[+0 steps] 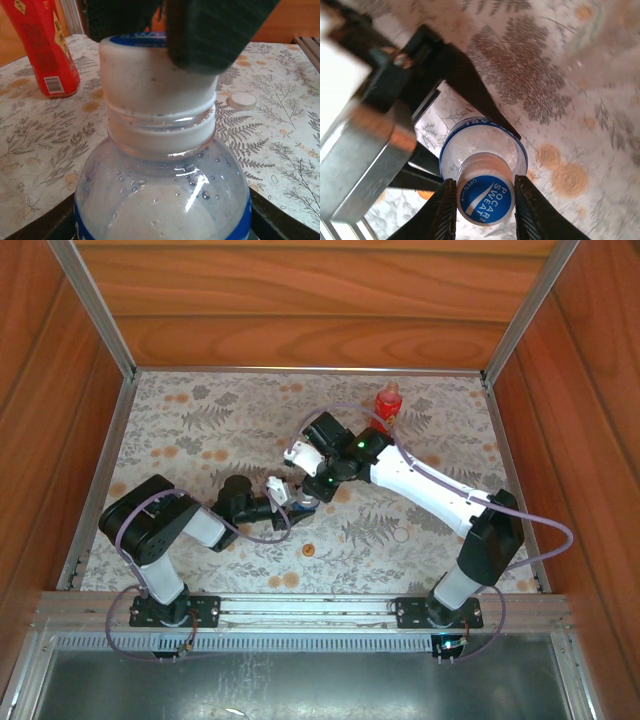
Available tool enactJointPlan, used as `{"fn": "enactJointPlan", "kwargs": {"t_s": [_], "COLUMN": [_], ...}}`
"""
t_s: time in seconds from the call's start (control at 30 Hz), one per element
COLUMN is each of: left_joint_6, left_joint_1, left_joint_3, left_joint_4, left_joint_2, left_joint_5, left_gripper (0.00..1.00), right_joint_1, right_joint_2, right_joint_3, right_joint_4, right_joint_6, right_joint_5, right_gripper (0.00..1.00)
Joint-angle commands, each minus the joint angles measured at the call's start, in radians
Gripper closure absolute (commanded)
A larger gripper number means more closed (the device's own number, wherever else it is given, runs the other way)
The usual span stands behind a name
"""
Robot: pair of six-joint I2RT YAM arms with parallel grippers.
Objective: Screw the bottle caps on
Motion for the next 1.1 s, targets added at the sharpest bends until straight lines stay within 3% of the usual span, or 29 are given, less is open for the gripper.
{"fn": "enactJointPlan", "kwargs": {"t_s": [0.0, 0.17, 0.33, 0.5, 0.7, 0.83, 1.07], "left_joint_6": [0.018, 0.017, 0.018, 0.007, -0.009, -0.004, -0.008], "left_joint_1": [-0.002, -0.002, -0.004, 0.002, 0.011, 0.012, 0.016], "left_joint_3": [0.017, 0.010, -0.007, -0.025, -0.032, -0.037, -0.033], "left_joint_4": [-0.030, -0.033, -0.038, -0.045, -0.061, -0.063, -0.075], "left_joint_2": [0.010, 0.000, 0.001, 0.000, 0.007, 0.007, 0.012], "left_joint_5": [-0.013, -0.015, 0.004, 0.073, 0.155, 0.171, 0.197], "left_gripper": [0.44, 0.43, 0.44, 0.44, 0.44, 0.44, 0.44], "right_joint_1": [0.051, 0.059, 0.053, 0.049, 0.038, 0.017, -0.015], "right_joint_2": [0.105, 0.104, 0.032, -0.102, -0.161, -0.116, -0.060], "right_joint_3": [0.030, 0.107, 0.106, 0.009, -0.065, 0.008, 0.023], "right_joint_4": [-0.140, -0.203, -0.120, -0.051, -0.035, -0.116, -0.130], "right_joint_6": [0.450, 0.372, 0.096, -0.318, -0.758, -0.818, -0.859], "right_joint_5": [0.128, 0.157, 0.078, -0.033, -0.127, -0.208, -0.239], "right_gripper": [0.89, 0.77, 0.57, 0.42, 0.38, 0.46, 0.49]}}
